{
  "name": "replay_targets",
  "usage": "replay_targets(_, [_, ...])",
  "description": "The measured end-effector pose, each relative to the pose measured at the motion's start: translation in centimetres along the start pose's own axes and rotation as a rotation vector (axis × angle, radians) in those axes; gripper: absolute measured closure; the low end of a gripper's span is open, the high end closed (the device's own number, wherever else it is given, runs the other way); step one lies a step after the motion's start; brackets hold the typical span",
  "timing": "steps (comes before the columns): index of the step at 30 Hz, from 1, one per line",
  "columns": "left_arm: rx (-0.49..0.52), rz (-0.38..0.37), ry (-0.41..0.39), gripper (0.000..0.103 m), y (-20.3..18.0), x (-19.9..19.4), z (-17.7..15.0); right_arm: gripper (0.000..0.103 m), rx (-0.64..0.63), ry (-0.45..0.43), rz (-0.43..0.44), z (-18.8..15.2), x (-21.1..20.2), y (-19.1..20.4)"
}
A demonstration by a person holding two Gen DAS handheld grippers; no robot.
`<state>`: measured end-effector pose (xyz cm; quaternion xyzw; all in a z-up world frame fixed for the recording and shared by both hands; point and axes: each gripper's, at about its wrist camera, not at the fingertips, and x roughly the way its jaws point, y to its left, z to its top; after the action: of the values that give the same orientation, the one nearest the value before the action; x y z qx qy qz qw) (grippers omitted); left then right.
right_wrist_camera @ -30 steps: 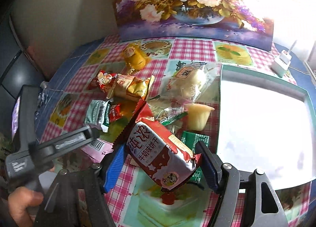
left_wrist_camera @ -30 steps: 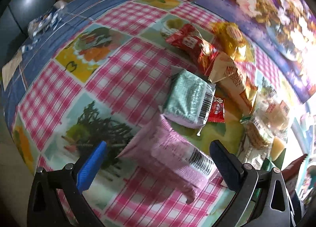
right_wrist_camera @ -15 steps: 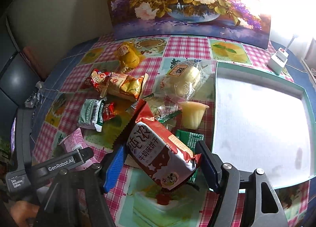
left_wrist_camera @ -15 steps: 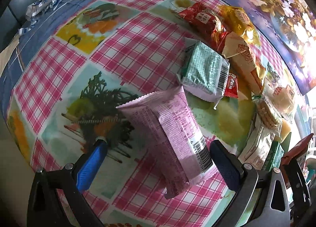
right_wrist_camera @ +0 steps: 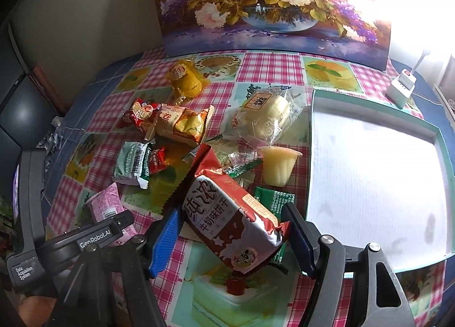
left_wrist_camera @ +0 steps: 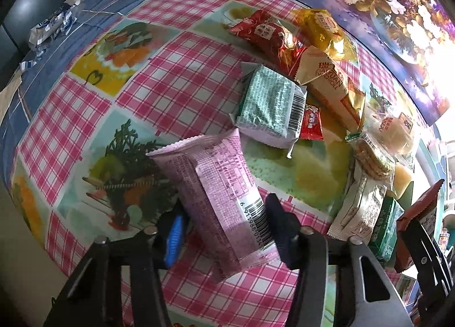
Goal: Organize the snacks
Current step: 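Grasp the pink pastry pack with the left gripper while the right gripper lifts the biscuit pack, then carry both packs over the white tray and open both grippers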
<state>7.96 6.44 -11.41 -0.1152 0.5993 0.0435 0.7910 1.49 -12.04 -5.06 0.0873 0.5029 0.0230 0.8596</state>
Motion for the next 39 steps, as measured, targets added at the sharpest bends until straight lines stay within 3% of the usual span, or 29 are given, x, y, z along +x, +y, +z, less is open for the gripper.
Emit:
replay_targets(10, [-0.007,0.002,-0.033,0.060,2.7,-1.1,-0.7,0.030,0.022,-0.007,0.025,0.2,-0.6,-0.4])
replay_targets(17, [0.031,0.033,-0.102,0.060,1.8,-4.0,-1.1,0.030,0.078,-0.027,0.049,0.6,-1.4,-1.5])
replay_targets(21, [0.064,0.046,-0.152,0.060,0.6,-6.1,-1.3,0.030,0.129,-0.083,0.031,1.1,-2.7,-2.8])
replay_targets(31, [0.215,-0.050,-0.193,0.060,-7.3,-9.6,-1.2,0.030,0.305,-0.200,-0.141,2.1,-5.5,-8.7])
replay_targets(39, [0.363,-0.127,-0.199,0.060,-16.5,-10.8,-1.8,0.030,0.463,-0.208,-0.280,1.9,-6.0,-15.0])
